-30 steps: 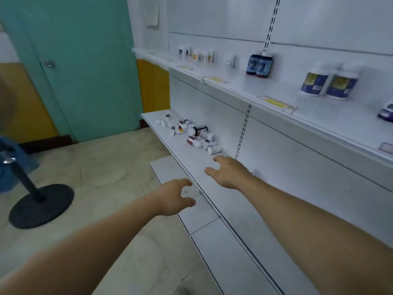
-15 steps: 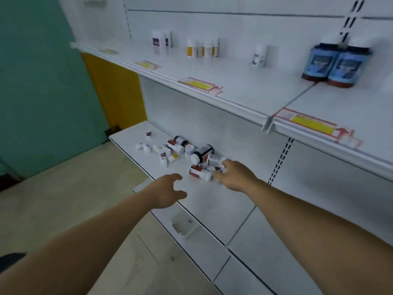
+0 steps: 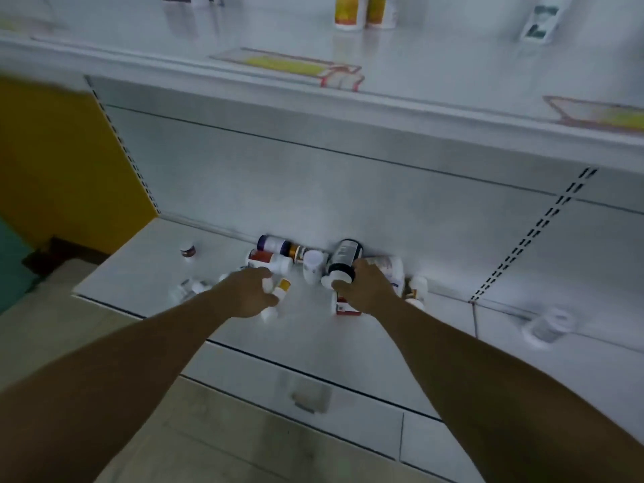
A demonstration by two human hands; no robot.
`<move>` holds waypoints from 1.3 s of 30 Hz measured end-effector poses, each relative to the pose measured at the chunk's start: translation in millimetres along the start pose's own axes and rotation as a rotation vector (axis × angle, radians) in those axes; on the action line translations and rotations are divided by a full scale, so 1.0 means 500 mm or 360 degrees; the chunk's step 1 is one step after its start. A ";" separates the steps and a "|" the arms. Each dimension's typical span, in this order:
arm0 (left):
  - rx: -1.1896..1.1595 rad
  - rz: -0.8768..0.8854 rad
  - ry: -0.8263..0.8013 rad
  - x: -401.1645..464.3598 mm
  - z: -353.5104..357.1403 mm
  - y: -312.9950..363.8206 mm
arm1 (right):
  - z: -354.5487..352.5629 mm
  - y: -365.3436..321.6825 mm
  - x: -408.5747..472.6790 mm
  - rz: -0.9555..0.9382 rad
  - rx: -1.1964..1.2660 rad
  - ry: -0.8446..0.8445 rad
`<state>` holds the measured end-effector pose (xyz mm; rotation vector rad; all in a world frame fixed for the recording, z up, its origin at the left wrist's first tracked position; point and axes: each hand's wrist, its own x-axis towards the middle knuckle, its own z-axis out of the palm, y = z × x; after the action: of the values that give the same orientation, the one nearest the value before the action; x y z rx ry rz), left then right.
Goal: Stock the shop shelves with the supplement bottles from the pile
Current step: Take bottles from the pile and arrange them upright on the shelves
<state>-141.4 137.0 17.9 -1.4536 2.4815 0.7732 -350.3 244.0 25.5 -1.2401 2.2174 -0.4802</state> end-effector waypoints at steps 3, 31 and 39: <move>0.0020 0.0025 0.0122 0.068 0.000 -0.045 | 0.051 -0.016 0.045 0.0160 0.0044 0.0097; -0.1069 0.0086 0.0569 0.130 -0.074 -0.088 | 0.025 -0.089 0.008 0.0197 0.1655 0.0554; -0.2588 -0.0017 -0.0070 -0.187 -0.110 -0.029 | -0.020 -0.161 -0.200 0.0259 0.2133 0.0340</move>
<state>-74.8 174.9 96.3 -1.5159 1.4632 3.0521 -260.9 289.0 106.1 -0.2697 1.4733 -1.6812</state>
